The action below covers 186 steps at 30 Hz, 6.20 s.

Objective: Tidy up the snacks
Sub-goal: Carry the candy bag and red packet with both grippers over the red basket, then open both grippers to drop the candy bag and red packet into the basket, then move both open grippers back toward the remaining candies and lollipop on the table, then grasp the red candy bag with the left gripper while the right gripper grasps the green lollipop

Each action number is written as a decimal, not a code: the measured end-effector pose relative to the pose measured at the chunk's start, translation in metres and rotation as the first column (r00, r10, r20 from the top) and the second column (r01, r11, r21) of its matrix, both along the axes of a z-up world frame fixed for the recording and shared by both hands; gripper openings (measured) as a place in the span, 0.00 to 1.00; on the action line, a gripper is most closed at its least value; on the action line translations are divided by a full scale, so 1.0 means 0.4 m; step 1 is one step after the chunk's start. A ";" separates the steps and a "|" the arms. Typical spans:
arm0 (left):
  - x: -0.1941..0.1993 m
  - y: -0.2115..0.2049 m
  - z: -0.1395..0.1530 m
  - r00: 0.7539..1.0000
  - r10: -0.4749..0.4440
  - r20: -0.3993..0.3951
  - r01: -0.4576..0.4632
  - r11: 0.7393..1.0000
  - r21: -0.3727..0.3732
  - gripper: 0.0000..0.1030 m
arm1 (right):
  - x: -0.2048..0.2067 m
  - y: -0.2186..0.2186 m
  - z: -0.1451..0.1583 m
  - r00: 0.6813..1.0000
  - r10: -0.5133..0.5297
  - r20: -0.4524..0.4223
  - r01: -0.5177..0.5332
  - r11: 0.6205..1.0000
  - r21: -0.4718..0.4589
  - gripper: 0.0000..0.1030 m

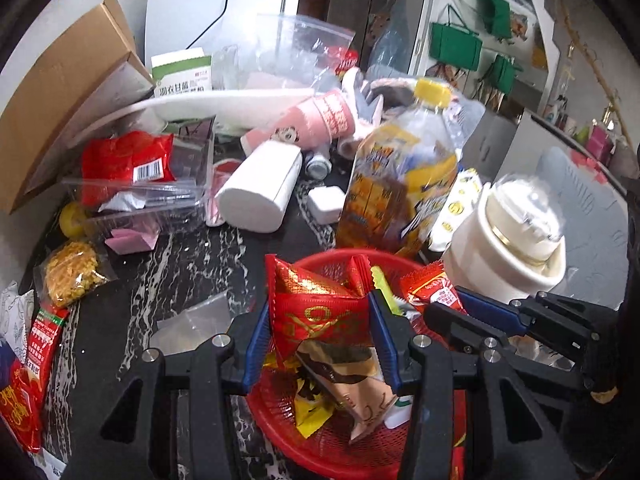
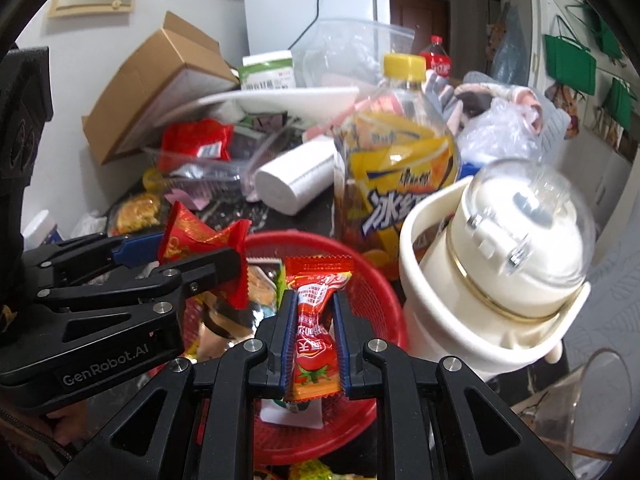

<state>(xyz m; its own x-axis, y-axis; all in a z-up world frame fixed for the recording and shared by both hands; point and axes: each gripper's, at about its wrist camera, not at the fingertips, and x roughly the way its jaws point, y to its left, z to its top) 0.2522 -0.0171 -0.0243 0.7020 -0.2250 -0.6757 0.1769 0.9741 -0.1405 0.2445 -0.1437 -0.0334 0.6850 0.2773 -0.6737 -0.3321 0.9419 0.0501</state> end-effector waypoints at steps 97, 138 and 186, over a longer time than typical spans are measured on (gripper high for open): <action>-0.530 -0.068 0.048 0.987 -0.151 -0.058 0.152 0.988 0.006 0.64 | -0.576 -0.153 0.050 0.982 -0.190 0.014 0.190 0.982 0.015 0.69; -0.255 -0.157 -0.176 0.957 -0.172 -0.235 0.175 0.985 -0.009 0.64 | -0.400 -0.215 -0.145 0.960 -0.203 -0.192 0.212 0.977 0.026 0.69; -0.295 0.058 -0.131 0.990 0.004 -0.144 -0.012 0.998 -0.059 0.43 | -0.146 -0.052 -0.182 0.981 -0.132 -0.142 0.127 0.991 -0.048 0.90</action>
